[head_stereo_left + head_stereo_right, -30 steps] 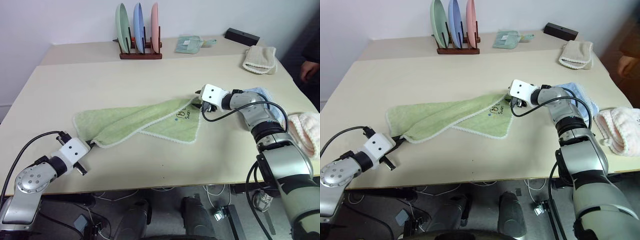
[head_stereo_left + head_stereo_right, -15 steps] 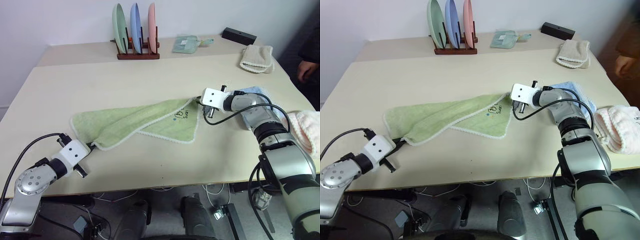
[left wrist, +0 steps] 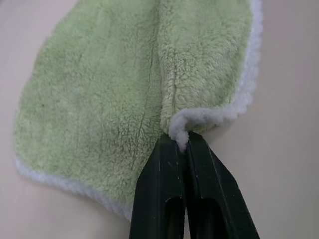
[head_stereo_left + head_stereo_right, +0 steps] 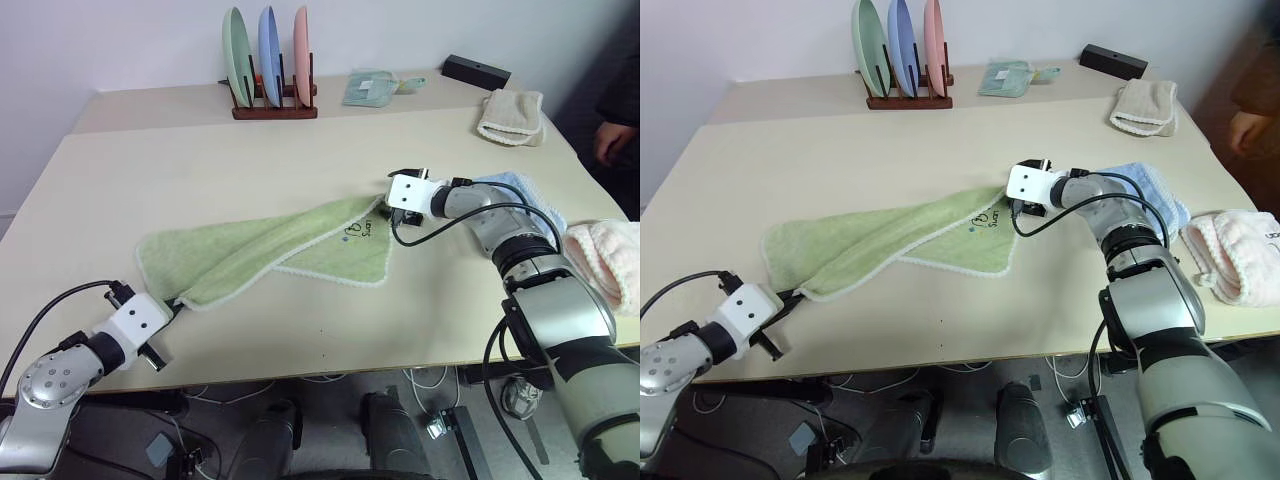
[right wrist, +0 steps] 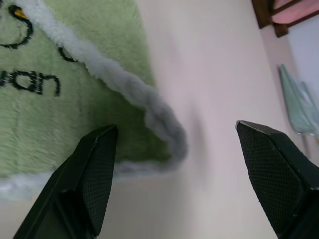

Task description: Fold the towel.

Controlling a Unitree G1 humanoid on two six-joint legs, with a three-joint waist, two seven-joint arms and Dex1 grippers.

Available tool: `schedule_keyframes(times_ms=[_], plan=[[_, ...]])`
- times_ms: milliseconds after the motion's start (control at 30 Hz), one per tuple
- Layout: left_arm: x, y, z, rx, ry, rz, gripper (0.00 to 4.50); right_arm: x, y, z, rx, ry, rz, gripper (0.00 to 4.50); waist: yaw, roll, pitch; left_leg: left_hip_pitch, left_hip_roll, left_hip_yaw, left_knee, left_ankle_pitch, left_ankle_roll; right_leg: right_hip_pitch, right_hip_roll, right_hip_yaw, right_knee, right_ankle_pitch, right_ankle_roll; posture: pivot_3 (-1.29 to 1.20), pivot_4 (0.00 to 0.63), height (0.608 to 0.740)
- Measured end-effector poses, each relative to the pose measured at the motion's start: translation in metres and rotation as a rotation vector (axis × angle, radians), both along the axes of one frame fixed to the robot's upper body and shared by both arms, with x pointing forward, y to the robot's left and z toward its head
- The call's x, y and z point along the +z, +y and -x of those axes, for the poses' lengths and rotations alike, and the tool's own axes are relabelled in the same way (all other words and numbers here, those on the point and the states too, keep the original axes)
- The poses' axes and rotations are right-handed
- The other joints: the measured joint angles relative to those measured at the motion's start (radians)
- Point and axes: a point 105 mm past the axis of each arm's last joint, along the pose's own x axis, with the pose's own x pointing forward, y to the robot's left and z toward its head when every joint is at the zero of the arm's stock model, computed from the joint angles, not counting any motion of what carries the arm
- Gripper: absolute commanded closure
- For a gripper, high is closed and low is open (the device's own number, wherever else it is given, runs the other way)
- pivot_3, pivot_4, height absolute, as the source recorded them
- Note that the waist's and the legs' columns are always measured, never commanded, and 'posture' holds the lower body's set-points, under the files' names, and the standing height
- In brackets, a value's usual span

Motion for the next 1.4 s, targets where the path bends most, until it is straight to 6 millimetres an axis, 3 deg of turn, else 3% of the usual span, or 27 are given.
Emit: schedule_keyframes(times_ms=[200, 433, 533, 633, 833, 933, 1000, 1067, 1133, 1200, 1267, 1400], plan=[[-0.003, -0.001, 0.006, 0.000, 0.011, 0.002, 4.50, 0.000, 0.004, 0.000, 0.011, -0.001, -0.004, 4.47, 0.000, 0.000, 0.000, 0.000, 0.000, 0.000, 0.000, 0.000, 0.000, 0.000, 0.001, 0.000, 0.000, 0.000, 0.000, 0.00, 0.150, 0.738], [0.003, -0.004, 0.001, 0.004, -0.004, 0.014, 4.50, 0.004, 0.001, 0.001, 0.025, -0.021, -0.003, 4.47, 0.000, 0.000, 0.000, 0.000, 0.001, 0.000, 0.000, 0.000, 0.000, 0.000, 0.001, 0.000, 0.000, 0.000, 0.000, 0.00, 0.150, 0.738], [0.021, -0.006, -0.017, 0.028, -0.069, 0.074, 4.50, 0.017, -0.011, 0.000, 0.010, -0.063, 0.003, 4.47, 0.007, 0.000, 0.000, 0.000, 0.000, 0.000, 0.001, 0.000, -0.001, 0.000, 0.001, 0.000, 0.000, 0.000, -0.001, 0.00, 0.150, 0.738], [0.064, -0.007, -0.054, 0.044, -0.217, 0.120, 4.50, 0.051, -0.021, -0.007, -0.035, -0.163, 0.000, 4.47, 0.008, 0.001, 0.001, -0.001, 0.000, -0.001, 0.001, 0.001, -0.002, -0.001, 0.002, 0.000, 0.001, 0.002, -0.002, 0.00, 0.150, 0.738], [0.184, 0.011, -0.133, 0.179, -0.587, 0.228, 4.50, 0.171, -0.029, -0.016, -0.150, -0.515, -0.047, 4.47, 0.000, -0.001, 0.001, -0.003, 0.002, -0.002, 0.001, 0.003, -0.007, -0.005, 0.005, 0.000, 0.002, 0.003, -0.003, 0.00, 0.150, 0.738], [0.252, 0.016, -0.143, 0.200, -0.778, 0.260, 4.50, 0.227, -0.022, -0.006, -0.138, -0.670, -0.087, 4.47, -0.017, -0.002, 0.001, -0.003, 0.004, 0.003, 0.001, 0.001, -0.012, -0.006, 0.005, 0.000, 0.000, 0.003, -0.001, 0.00, 0.150, 0.738], [0.266, 0.019, -0.141, 0.177, -0.809, 0.246, 4.50, 0.238, -0.021, 0.000, -0.108, -0.683, -0.106, 4.47, -0.029, -0.001, 0.000, -0.002, 0.006, 0.008, 0.001, -0.003, -0.009, -0.006, 0.005, 0.000, 0.000, 0.003, -0.001, 0.00, 0.150, 0.738], [0.255, 0.022, -0.139, 0.144, -0.754, 0.219, 4.50, 0.233, -0.019, 0.004, -0.054, -0.632, -0.115, 4.47, -0.040, -0.001, 0.000, -0.001, 0.008, 0.012, 0.001, -0.005, -0.008, -0.006, 0.004, 0.000, 0.000, 0.003, -0.001, 0.00, 0.150, 0.738], [0.219, 0.023, -0.133, 0.092, -0.630, 0.183, 4.50, 0.213, -0.015, 0.008, 0.028, -0.544, -0.102, 4.47, -0.056, -0.001, 0.000, -0.001, 0.010, 0.013, 0.001, -0.006, -0.007, -0.006, 0.005, 0.000, 0.000, 0.004, 0.000, 0.00, 0.150, 0.738], [0.169, 0.022, -0.123, 0.045, -0.460, 0.168, 4.50, 0.175, -0.018, 0.012, 0.091, -0.411, -0.060, 4.47, -0.061, -0.001, 0.000, -0.001, 0.012, 0.014, 0.002, -0.006, -0.007, -0.007, 0.006, 0.000, 0.000, 0.004, 0.000, 0.00, 0.150, 0.738], [0.136, 0.023, -0.110, 0.029, -0.333, 0.170, 4.50, 0.139, -0.020, 0.018, 0.137, -0.284, -0.037, 4.47, -0.060, -0.001, 0.001, -0.002, 0.013, 0.013, 0.003, -0.006, -0.006, -0.009, 0.006, 0.000, 0.000, 0.004, -0.001, 0.00, 0.150, 0.738], [0.073, 0.021, -0.052, -0.012, -0.046, 0.169, 4.50, 0.052, -0.041, 0.059, 0.194, 0.066, 0.007, 4.47, -0.046, 0.000, 0.001, -0.004, 0.014, 0.014, 0.003, -0.009, -0.004, -0.012, 0.006, 0.001, 0.002, 0.004, -0.001, 0.00, 0.150, 0.738]])
